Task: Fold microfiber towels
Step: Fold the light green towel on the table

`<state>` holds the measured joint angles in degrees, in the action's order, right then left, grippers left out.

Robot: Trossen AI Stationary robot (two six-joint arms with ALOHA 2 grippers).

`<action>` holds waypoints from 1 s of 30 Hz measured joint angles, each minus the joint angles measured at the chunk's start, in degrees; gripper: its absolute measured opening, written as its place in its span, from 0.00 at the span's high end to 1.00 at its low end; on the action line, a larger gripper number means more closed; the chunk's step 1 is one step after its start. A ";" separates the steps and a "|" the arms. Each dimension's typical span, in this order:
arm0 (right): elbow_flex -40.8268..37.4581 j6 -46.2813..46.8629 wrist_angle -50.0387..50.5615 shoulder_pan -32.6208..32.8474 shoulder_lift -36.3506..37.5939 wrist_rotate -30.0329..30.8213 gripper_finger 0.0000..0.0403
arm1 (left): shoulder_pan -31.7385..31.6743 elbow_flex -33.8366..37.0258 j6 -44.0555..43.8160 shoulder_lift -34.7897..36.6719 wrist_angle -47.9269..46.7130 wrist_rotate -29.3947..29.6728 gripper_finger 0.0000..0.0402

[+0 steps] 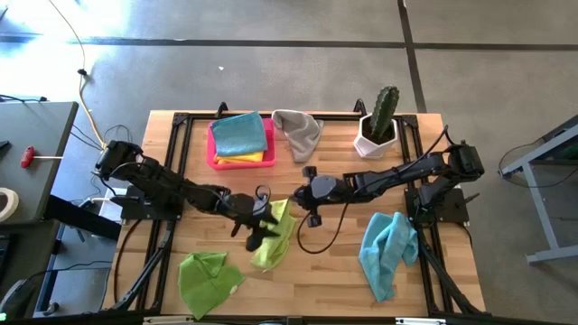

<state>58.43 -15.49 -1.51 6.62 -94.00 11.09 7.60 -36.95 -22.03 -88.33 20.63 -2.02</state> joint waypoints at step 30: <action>0.00 0.40 0.20 -0.36 0.00 2.06 1.00 | 15.60 0.00 -22.36 -7.37 -4.23 6.42 0.83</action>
<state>58.43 -15.09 -1.31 6.26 -94.00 13.15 23.20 -36.95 -44.40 -95.70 16.40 4.39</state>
